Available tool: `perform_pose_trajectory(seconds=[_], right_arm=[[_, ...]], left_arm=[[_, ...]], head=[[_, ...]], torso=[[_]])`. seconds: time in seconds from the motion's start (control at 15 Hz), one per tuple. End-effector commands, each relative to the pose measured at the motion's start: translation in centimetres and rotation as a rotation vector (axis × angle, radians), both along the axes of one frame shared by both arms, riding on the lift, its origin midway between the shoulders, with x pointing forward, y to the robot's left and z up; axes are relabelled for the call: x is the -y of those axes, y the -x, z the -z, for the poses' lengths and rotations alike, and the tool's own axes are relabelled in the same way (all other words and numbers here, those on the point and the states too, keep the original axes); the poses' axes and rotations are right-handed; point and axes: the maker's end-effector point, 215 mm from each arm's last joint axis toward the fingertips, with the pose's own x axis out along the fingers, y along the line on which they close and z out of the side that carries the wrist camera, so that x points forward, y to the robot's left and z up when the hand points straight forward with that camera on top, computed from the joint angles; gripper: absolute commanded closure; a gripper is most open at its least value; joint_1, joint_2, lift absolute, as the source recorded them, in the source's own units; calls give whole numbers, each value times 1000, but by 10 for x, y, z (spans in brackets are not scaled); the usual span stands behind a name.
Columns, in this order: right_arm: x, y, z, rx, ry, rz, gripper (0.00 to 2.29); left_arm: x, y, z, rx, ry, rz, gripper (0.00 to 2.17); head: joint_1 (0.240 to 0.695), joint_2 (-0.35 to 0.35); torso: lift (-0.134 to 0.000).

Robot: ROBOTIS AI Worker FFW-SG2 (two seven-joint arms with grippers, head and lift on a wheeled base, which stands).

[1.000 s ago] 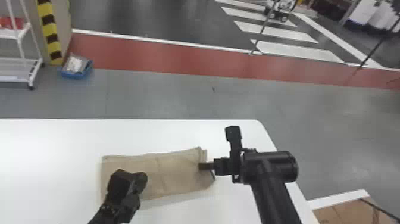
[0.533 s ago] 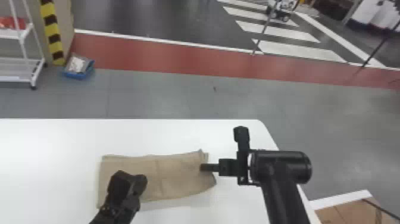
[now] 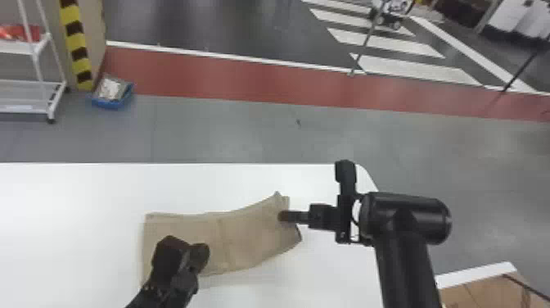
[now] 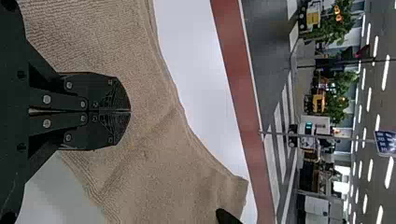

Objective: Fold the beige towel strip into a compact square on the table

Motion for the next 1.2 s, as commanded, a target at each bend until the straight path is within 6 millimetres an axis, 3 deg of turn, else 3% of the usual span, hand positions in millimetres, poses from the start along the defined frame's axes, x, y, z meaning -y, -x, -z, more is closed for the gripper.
perform_pose_trajectory(seconds=[0.0,0.07,0.2,0.33,0.47,0.6,0.8,1.13], right_arm=[[-5,-9,-12,18,-24,2,974],[-5,-8,-20,14,-57,17,974],[-6,-7,-29,12,-66,17,974],[-5,-6,-34,8,-67,18,974],[-1,-8,-39,6,-64,23,974],[-3,-9,-42,0,-68,21,974],[-23,-9,-53,-8,-74,-9,974],[-78,-7,-69,-12,-111,-96,974]], left_arm=[[-7,2,-16,-9,32,-6,1774],[-8,0,-28,5,43,-6,1771],[-30,-10,-32,36,17,-31,1771],[-55,-33,-12,25,-36,-60,1774],[-65,-36,7,-2,-71,-66,1774],[-63,-34,16,-10,-96,-55,1774],[-56,-30,22,-8,-124,-43,1774],[-42,-20,27,-25,-118,-25,1774]], head=[[695,-331],[695,-333],[695,-323],[695,-304],[695,-271],[695,-257],[695,-251],[695,-228]], torso=[[0],[0],[0],[0],[0],[0],[0],[0]])
